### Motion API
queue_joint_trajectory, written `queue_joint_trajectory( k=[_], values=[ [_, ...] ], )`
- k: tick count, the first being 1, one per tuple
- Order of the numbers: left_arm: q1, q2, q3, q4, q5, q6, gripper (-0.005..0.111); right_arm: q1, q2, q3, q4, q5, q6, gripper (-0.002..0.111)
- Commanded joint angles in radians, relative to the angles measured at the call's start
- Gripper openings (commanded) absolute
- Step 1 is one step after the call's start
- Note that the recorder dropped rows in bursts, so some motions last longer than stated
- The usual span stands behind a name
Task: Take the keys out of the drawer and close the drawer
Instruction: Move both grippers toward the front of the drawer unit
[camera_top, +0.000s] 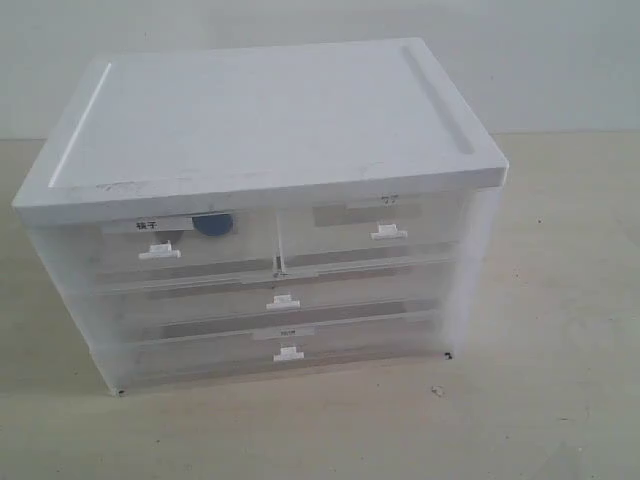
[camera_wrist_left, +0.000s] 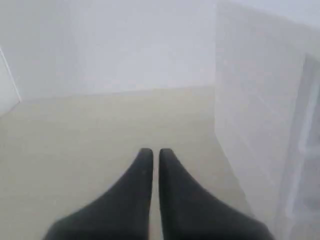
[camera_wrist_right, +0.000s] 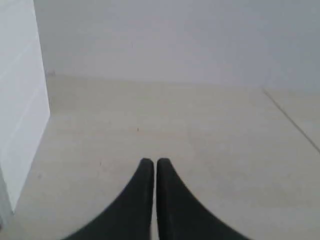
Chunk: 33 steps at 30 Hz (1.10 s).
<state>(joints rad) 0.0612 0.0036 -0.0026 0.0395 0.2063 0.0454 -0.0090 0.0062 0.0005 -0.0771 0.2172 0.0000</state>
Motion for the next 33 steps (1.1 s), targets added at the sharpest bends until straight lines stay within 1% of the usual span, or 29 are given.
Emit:
queue_joint_trajectory(
  k=[1, 2, 3, 4, 5, 7, 8, 9, 10, 11, 12, 13, 14, 16, 17, 19, 22, 24, 25, 27, 28, 30, 31, 32, 33],
  values=[
    [0.0, -0.004, 0.003, -0.114, -0.288, -0.051, 0.004, -0.002, -0.006, 0.0, 0.025, -0.29, 0.025, 0.0],
    [0.0, -0.004, 0.003, -0.114, -0.342, -0.099, 0.004, -0.002, -0.006, 0.0, 0.047, -0.362, 0.075, 0.0],
    [0.0, -0.004, 0.003, -0.114, -0.45, -0.243, 0.004, -0.002, -0.006, 0.0, 0.084, -0.418, 0.188, 0.0],
    [0.0, -0.004, 0.003, -0.114, -0.468, -0.324, 0.004, -0.002, -0.006, 0.0, 0.092, -0.432, 0.25, 0.0],
    [0.0, -0.004, 0.003, -0.089, -0.465, -0.505, 0.004, -0.002, -0.006, 0.0, 0.089, -0.454, 0.304, 0.0],
    [0.0, -0.004, 0.003, 0.157, -0.539, -0.666, 0.004, 0.0, -0.006, 0.0, 0.02, -0.485, 0.319, 0.0],
    [0.0, 0.016, 0.003, 0.401, -0.668, -0.82, 0.004, 0.01, -0.006, 0.0, -0.081, -0.523, 0.418, 0.0],
    [0.0, 0.043, 0.003, 0.54, -0.746, -0.918, 0.004, 0.02, -0.006, 0.0, -0.163, -0.555, 0.491, 0.0],
    [0.0, 0.115, -0.03, 0.767, -0.871, -1.089, 0.004, 0.032, 0.019, 0.0, -0.335, -0.64, 0.633, 0.0],
    [0.0, 0.168, -0.06, 0.87, -0.932, -1.145, 0.004, 0.039, 0.052, 0.0, -0.419, -0.699, 0.693, 0.0],
    [0.0, 0.274, -0.107, 1.006, -1.034, -1.14, 0.004, 0.041, 0.127, 0.0, -0.538, -0.773, 0.763, 0.0],
    [0.0, 0.337, -0.126, 1.039, -1.07, -1.11, 0.004, 0.041, 0.174, 0.0, -0.596, -0.793, 0.802, 0.0],
    [0.0, 0.469, -0.145, 1.07, -1.123, -1.025, 0.004, 0.041, 0.282, -0.018, -0.685, -0.816, 0.847, 0.0],
    [0.0, 0.589, -0.15, 1.076, -1.193, -0.946, 0.004, 0.041, 0.388, -0.039, -0.735, -0.87, 0.857, 0.0],
    [0.0, 0.657, -0.15, 1.091, -1.245, -0.934, 0.004, 0.041, 0.449, -0.05, -0.754, -0.917, 0.857, 0.0],
    [0.0, 0.772, -0.15, 1.157, -1.351, -0.885, 0.004, 0.041, 0.566, -0.061, -0.799, -1.028, 0.851, 0.0],
    [-0.005, 0.926, -0.148, 1.239, -1.389, -0.758, 0.004, 0.041, 0.722, -0.083, -0.84, -1.151, 0.795, 0.0],
    [-0.029, 1.012, -0.136, 1.223, -1.427, -0.64, 0.004, 0.041, 0.824, -0.09, -0.841, -1.215, 0.751, 0.0],
    [-0.048, 1.046, -0.131, 1.203, -1.427, -0.542, 0.004, 0.041, 0.871, -0.096, -0.841, -1.245, 0.721, 0.0],
    [-0.094, 1.098, -0.123, 1.126, -1.4, -0.373, 0.005, 0.041, 0.941, -0.109, -0.841, -1.291, 0.68, 0.0],
    [-0.121, 1.121, -0.119, 1.078, -1.373, -0.286, 0.008, 0.041, 0.979, -0.114, -0.841, -1.317, 0.665, 0.0],
    [-0.176, 1.163, -0.117, 0.991, -1.31, -0.136, 0.02, 0.041, 1.048, -0.121, -0.841, -1.36, 0.633, 0.0],
    [-0.197, 1.179, -0.117, 0.941, -1.281, -0.087, 0.025, 0.041, 1.077, -0.123, -0.841, -1.382, 0.617, 0.0],
    [-0.219, 1.199, -0.117, 0.889, -1.26, -0.029, 0.032, 0.041, 1.101, -0.121, -0.838, -1.403, 0.606, 0.0],
    [-0.251, 1.218, -0.117, 0.819, -1.25, 0.065, 0.039, 0.041, 1.121, -0.121, -0.838, -1.425, 0.587, 0.0]
  ],
)
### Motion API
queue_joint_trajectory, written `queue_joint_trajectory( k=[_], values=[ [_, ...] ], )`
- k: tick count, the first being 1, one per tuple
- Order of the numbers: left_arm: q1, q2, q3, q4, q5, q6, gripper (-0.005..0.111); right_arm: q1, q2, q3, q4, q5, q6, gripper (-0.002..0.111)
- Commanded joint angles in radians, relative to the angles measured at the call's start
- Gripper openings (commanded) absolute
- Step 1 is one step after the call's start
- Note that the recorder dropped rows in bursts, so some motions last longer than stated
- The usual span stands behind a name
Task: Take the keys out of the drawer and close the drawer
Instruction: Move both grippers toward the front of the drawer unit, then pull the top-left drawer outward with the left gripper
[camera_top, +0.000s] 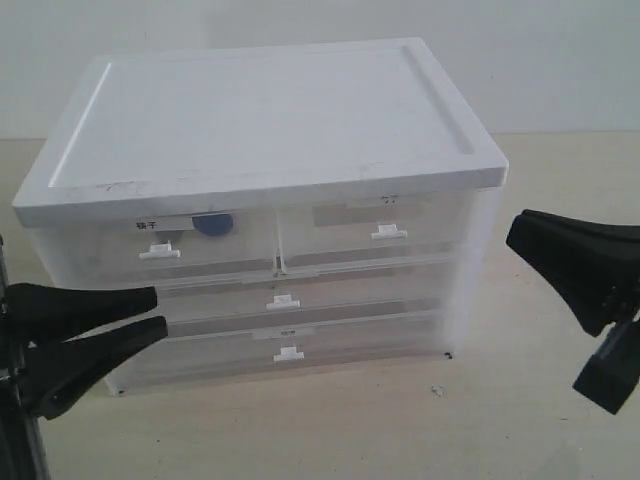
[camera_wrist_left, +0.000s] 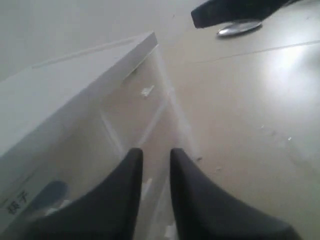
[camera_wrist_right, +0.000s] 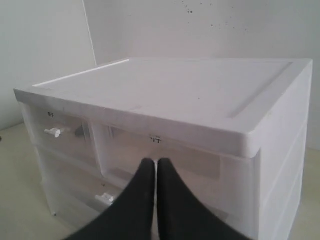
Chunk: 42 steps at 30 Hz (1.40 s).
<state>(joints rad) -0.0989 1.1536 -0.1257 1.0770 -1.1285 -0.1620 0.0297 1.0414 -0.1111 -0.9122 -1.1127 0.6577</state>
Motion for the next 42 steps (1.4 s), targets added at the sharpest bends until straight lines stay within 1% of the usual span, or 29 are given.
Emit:
queue_joint_trajectory(
  k=[1, 3, 5, 7, 10, 12, 15, 17, 20, 25, 27, 30, 32, 33, 35, 37, 39, 42],
  values=[
    [-0.112, 0.088, 0.007, -0.255, 0.083, 0.344, 0.045, 0.002, 0.101, -0.01, -0.003, -0.108, -0.086, 0.0],
    [-0.158, 0.122, 0.007, -0.306, 0.073, 0.546, 0.049, 0.002, 0.114, -0.01, 0.002, -0.108, -0.1, 0.0],
    [-0.196, 0.145, 0.007, -0.351, 0.073, 0.739, 0.049, 0.002, 0.116, -0.01, 0.007, -0.108, -0.109, 0.0],
    [-0.218, 0.162, 0.007, -0.421, 0.073, 0.901, 0.049, 0.002, 0.116, -0.012, 0.012, -0.108, -0.113, 0.0],
    [-0.231, 0.185, 0.007, -0.537, 0.074, 0.991, 0.049, 0.002, 0.122, -0.032, 0.034, -0.108, -0.118, 0.0],
    [-0.231, 0.199, 0.004, -0.568, 0.074, 1.035, 0.049, 0.002, 0.134, -0.06, 0.046, -0.072, -0.109, 0.0],
    [-0.231, 0.22, -0.01, -0.573, 0.074, 1.06, 0.048, 0.002, 0.171, -0.102, 0.044, -0.024, -0.08, 0.0],
    [-0.231, 0.235, -0.018, -0.618, 0.074, 1.089, 0.046, 0.002, 0.206, -0.111, 0.039, -0.029, -0.077, 0.0],
    [-0.231, 0.254, -0.03, -0.666, 0.07, 1.105, 0.044, 0.002, 0.251, -0.11, 0.039, -0.071, -0.092, 0.0],
    [-0.231, 0.267, -0.038, -0.67, 0.073, 1.138, 0.041, 0.002, 0.3, -0.11, 0.037, -0.108, -0.118, 0.0],
    [-0.231, 0.267, -0.038, -0.67, 0.075, 1.148, 0.038, 0.007, 0.31, -0.111, 0.037, -0.108, -0.12, 0.0],
    [-0.231, 0.267, -0.038, -0.67, 0.081, 1.148, 0.024, 0.049, 0.32, -0.13, 0.036, -0.108, -0.137, 0.0],
    [-0.231, 0.267, -0.038, -0.67, 0.087, 1.148, 0.01, 0.099, 0.32, -0.157, 0.038, -0.037, -0.139, 0.0],
    [-0.231, 0.267, -0.038, -0.67, 0.093, 1.148, 0.005, 0.124, 0.32, -0.168, 0.051, 0.012, -0.139, 0.0],
    [-0.231, 0.267, -0.038, -0.67, 0.111, 1.151, 0.004, 0.17, 0.32, -0.193, 0.092, 0.098, -0.141, 0.0],
    [-0.231, 0.267, -0.038, -0.67, 0.121, 1.147, 0.004, 0.201, 0.32, -0.203, 0.137, 0.143, -0.171, 0.0],
    [-0.231, 0.267, -0.038, -0.67, 0.131, 1.147, 0.004, 0.214, 0.32, -0.205, 0.2, 0.167, -0.218, 0.0],
    [-0.231, 0.267, -0.032, -0.643, 0.136, 1.142, 0.004, 0.214, 0.32, -0.207, 0.254, 0.205, -0.235, 0.0]
  ],
)
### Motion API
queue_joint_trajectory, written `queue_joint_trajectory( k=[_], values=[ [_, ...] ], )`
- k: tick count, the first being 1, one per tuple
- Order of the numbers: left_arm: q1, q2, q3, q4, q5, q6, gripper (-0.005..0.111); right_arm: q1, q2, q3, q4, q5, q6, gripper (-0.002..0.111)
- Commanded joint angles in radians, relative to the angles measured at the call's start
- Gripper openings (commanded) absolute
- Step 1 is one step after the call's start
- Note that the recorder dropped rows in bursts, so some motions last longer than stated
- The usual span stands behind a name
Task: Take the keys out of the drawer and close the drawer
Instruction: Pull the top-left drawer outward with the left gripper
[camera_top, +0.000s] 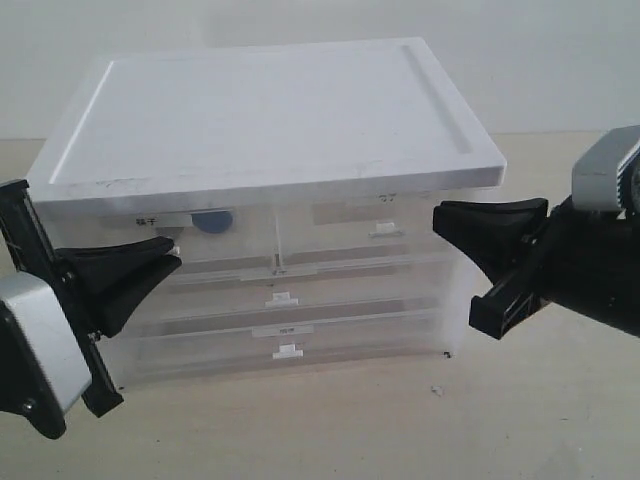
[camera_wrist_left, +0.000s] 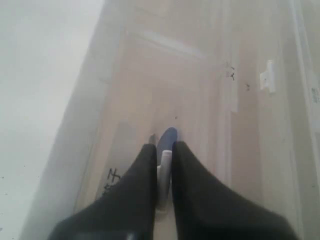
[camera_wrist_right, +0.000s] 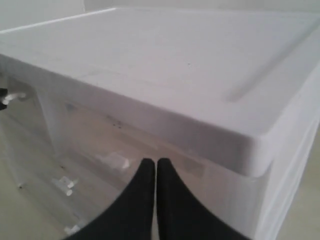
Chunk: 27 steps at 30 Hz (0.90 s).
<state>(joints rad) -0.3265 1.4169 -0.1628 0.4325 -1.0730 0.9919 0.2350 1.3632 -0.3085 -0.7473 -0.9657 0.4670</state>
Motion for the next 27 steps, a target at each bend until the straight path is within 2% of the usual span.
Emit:
queue_joint_trajectory(
  k=[1, 10, 19, 27],
  values=[
    [-0.003, 0.004, 0.007, 0.018, 0.078, -0.011, 0.004, 0.009, -0.002, -0.01, 0.097, 0.065, -0.049, 0.0],
    [-0.003, -0.078, 0.073, 0.117, 0.079, -0.09, 0.004, 0.009, 0.072, -0.026, 0.104, 0.014, -0.049, 0.0],
    [-0.003, -0.271, 0.162, 0.307, 0.083, -0.285, 0.004, 0.009, 0.157, -0.079, 0.093, -0.004, -0.031, 0.0],
    [-0.003, -0.376, 0.163, 0.38, 0.088, -0.377, 0.004, 0.009, 0.168, -0.08, 0.084, -0.028, -0.032, 0.0]
  ],
)
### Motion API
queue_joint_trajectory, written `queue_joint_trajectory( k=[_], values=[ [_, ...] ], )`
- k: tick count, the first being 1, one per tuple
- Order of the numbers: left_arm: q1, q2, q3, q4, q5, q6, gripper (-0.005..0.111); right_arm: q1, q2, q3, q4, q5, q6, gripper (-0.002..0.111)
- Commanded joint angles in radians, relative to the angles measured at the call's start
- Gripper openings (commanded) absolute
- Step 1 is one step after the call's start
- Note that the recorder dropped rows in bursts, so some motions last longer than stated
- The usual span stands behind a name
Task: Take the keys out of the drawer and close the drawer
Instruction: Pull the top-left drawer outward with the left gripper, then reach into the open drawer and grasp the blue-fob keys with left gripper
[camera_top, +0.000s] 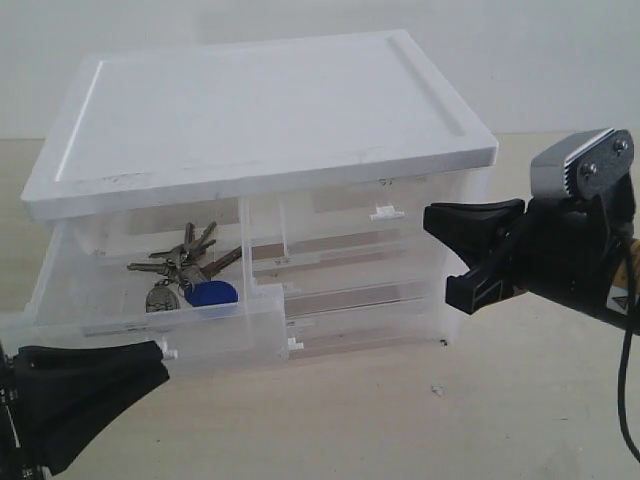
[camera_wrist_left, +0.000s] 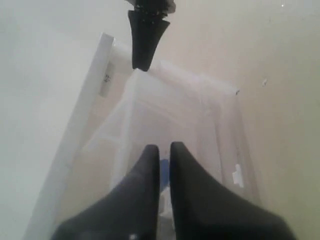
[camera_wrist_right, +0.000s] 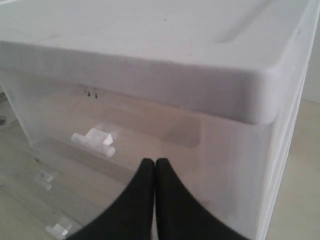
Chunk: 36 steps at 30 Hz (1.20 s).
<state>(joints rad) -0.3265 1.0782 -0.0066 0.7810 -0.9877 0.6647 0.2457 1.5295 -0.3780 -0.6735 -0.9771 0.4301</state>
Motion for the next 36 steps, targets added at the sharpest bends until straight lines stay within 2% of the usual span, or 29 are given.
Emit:
queue_joint_trajectory(
  k=[1, 3, 5, 8, 9, 10, 12, 14, 16, 17, 19, 21, 22, 23, 24, 25, 26, 27, 28, 31, 32, 34, 36],
  values=[
    [-0.003, -0.042, 0.007, 0.045, -0.007, -0.061, 0.004, -0.002, 0.002, -0.01, 0.008, -0.016, 0.007, 0.0],
    [-0.003, -0.042, 0.007, 0.08, -0.071, -0.119, 0.004, -0.002, 0.002, -0.01, 0.003, -0.016, 0.01, 0.0],
    [-0.003, -0.042, 0.007, 0.138, -0.214, -0.323, 0.004, -0.002, 0.002, -0.01, -0.001, -0.016, 0.013, 0.0],
    [-0.01, -0.067, 0.004, 0.197, -0.233, -0.752, 0.004, -0.002, 0.002, -0.01, -0.004, -0.016, 0.013, 0.0],
    [-0.01, -0.082, -0.016, 0.195, -0.233, -0.949, 0.004, -0.002, 0.002, -0.01, -0.007, -0.016, 0.013, 0.0],
    [-0.01, -0.093, -0.044, 0.195, -0.23, -1.026, 0.004, -0.002, 0.002, -0.01, -0.011, -0.016, 0.013, 0.0],
    [-0.01, -0.118, -0.106, 0.228, -0.102, -1.11, 0.004, -0.002, 0.002, -0.01, -0.018, -0.016, 0.016, 0.0],
    [-0.01, -0.139, -0.181, 0.263, -0.04, -1.174, 0.004, -0.002, 0.002, -0.01, -0.018, -0.016, 0.016, 0.0],
    [-0.01, -0.162, -0.281, 0.302, -0.004, -1.319, 0.004, -0.002, 0.002, -0.01, -0.023, -0.016, 0.016, 0.0],
    [-0.01, -0.171, -0.342, 0.346, 0.063, -1.407, 0.005, -0.002, 0.002, -0.01, -0.023, -0.016, 0.016, 0.0],
    [-0.01, -0.175, -0.477, 0.512, 0.276, -1.633, 0.008, -0.002, 0.002, -0.01, -0.023, -0.016, 0.016, 0.0],
    [-0.01, -0.158, -0.573, 0.758, 0.489, -2.008, 0.016, -0.002, 0.002, -0.01, -0.023, -0.016, 0.016, 0.0],
    [-0.01, -0.142, -0.61, 0.893, 0.523, -2.172, 0.022, -0.002, 0.002, -0.01, -0.023, -0.016, 0.016, 0.0],
    [-0.01, -0.123, -0.642, 0.963, 0.516, -2.284, 0.029, -0.002, 0.002, -0.01, -0.023, -0.016, 0.016, 0.0],
    [-0.01, -0.101, -0.66, 0.963, 0.489, -2.312, 0.036, -0.002, 0.002, -0.01, -0.023, -0.016, 0.016, 0.0],
    [-0.01, -0.065, -0.69, 0.963, 0.403, -2.307, 0.047, -0.002, 0.002, -0.01, -0.032, -0.016, 0.018, 0.0],
    [-0.013, -0.048, -0.704, 0.963, 0.369, -2.301, 0.049, -0.002, 0.002, -0.01, -0.032, -0.016, 0.018, 0.0],
    [-0.043, -0.025, -0.742, 0.963, 0.353, -2.255, 0.049, -0.002, 0.002, -0.01, -0.032, -0.016, 0.02, 0.0],
    [-0.059, -0.016, -0.77, 0.963, 0.379, -2.221, 0.049, -0.002, 0.002, -0.01, -0.033, -0.016, 0.02, 0.0],
    [-0.091, -0.003, -0.862, 0.88, 0.559, -2.027, 0.049, -0.002, 0.002, -0.01, -0.039, -0.016, 0.02, 0.0],
    [-0.102, 0.015, -0.935, 0.785, 0.727, -1.871, 0.049, -0.002, 0.002, -0.01, -0.042, -0.016, 0.02, 0.0],
    [-0.104, 0.054, -1.021, 0.761, 0.937, -1.871, 0.048, -0.002, 0.002, -0.01, -0.042, -0.016, 0.02, 0.0],
    [-0.104, 0.076, -1.028, 0.815, 0.899, -1.886, 0.045, -0.002, 0.002, -0.01, -0.042, -0.016, 0.02, 0.0]
  ],
)
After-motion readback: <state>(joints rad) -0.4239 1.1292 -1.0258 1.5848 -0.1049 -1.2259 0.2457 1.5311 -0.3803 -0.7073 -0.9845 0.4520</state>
